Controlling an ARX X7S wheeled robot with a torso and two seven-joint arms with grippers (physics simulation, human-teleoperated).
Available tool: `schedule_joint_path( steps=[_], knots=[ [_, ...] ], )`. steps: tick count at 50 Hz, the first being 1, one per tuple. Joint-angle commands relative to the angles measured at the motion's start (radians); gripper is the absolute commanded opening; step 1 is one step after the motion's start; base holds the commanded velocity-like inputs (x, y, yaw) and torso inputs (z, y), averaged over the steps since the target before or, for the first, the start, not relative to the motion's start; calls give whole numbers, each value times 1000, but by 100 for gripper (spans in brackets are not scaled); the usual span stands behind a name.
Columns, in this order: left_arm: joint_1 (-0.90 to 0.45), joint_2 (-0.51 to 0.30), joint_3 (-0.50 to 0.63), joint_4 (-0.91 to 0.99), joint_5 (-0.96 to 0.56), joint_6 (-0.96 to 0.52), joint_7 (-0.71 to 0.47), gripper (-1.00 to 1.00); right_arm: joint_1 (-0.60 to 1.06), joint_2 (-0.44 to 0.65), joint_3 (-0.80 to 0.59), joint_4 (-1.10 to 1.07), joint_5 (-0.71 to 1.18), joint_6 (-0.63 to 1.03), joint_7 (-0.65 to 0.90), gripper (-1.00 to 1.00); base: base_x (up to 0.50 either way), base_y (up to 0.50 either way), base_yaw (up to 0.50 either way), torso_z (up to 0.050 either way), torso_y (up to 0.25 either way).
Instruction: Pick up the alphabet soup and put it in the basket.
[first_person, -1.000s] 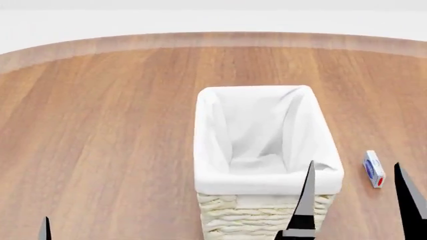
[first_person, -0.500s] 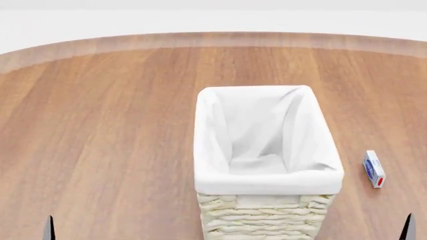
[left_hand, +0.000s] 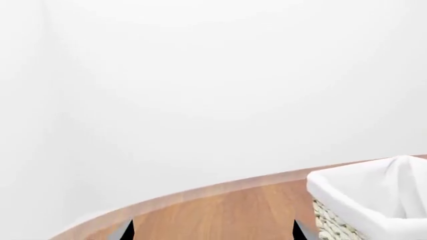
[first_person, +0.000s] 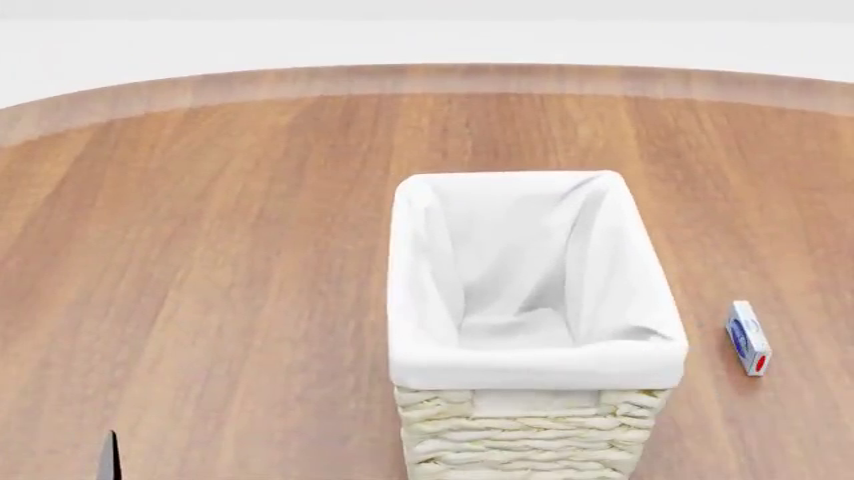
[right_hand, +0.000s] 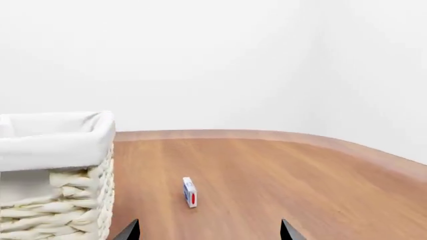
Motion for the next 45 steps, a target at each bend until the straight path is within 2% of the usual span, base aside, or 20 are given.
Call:
schedule_joint_path(
  steps=[1,24,45],
  knots=[
    [-1,-6,-2,-8,-8,1,-7,100,-22,-49,16,159,-23,-131,-37,100,0,0,0,0,0],
    [-7,-19,11,-13,-15,-2,-24,100,48,-76,-2,436,-110,-326,-55,100,0,0,0,0,0],
    [-7,-36,23,-16,-21,-2,-41,100,84,-91,-52,506,-127,-393,-77,100,0,0,0,0,0]
  ],
)
